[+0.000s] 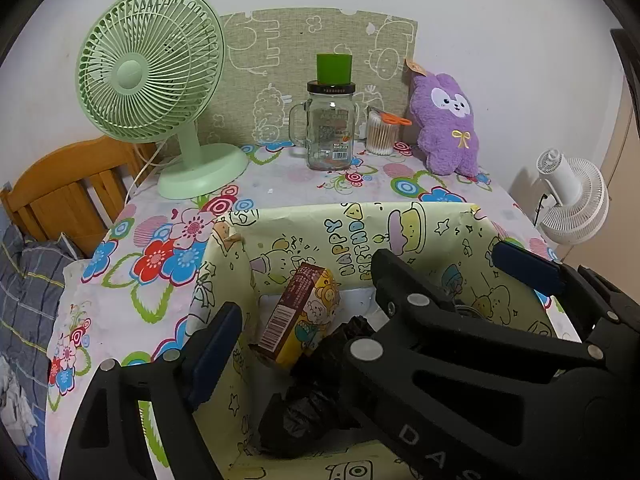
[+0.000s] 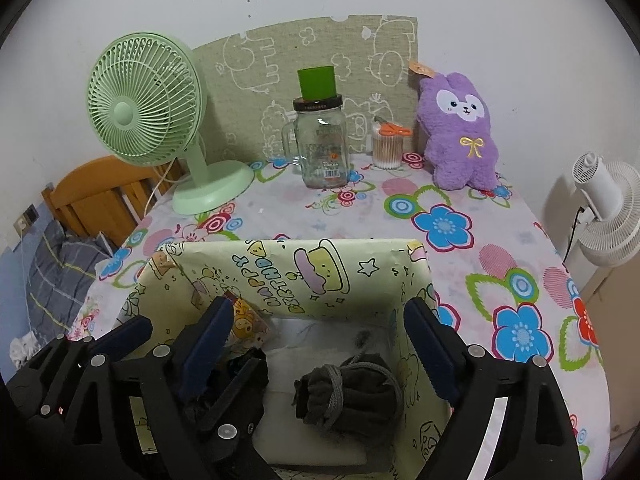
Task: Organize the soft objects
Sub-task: 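Drop the black item into the basket with the left tool while the right tool lowers the glove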
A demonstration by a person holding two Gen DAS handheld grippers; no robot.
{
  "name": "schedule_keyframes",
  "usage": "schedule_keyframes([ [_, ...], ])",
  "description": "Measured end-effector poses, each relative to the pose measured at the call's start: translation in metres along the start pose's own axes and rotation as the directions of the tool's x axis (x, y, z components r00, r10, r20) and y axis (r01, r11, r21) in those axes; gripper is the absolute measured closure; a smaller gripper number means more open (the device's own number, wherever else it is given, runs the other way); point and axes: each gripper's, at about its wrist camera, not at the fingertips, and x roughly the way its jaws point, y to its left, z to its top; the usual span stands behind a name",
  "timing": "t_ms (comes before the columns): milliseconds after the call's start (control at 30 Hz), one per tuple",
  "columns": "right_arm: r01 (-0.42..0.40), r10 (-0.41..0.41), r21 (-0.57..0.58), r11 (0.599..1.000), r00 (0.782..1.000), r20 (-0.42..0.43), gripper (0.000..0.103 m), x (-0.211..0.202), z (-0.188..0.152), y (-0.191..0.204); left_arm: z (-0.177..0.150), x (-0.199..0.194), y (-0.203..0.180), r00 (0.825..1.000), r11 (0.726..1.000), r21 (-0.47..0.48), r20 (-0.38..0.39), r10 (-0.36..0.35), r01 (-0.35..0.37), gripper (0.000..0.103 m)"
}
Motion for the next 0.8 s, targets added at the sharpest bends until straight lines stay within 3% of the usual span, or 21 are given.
schedule_keyframes([
  [800,-0.015,0.014,0.007,1.0,0.997,0.07,0.011,-0.052,-0.003,0.006,-0.007,-0.05,-0.006,0.995,1.0,0.008,0.099,0.012,-0.012,0.013],
])
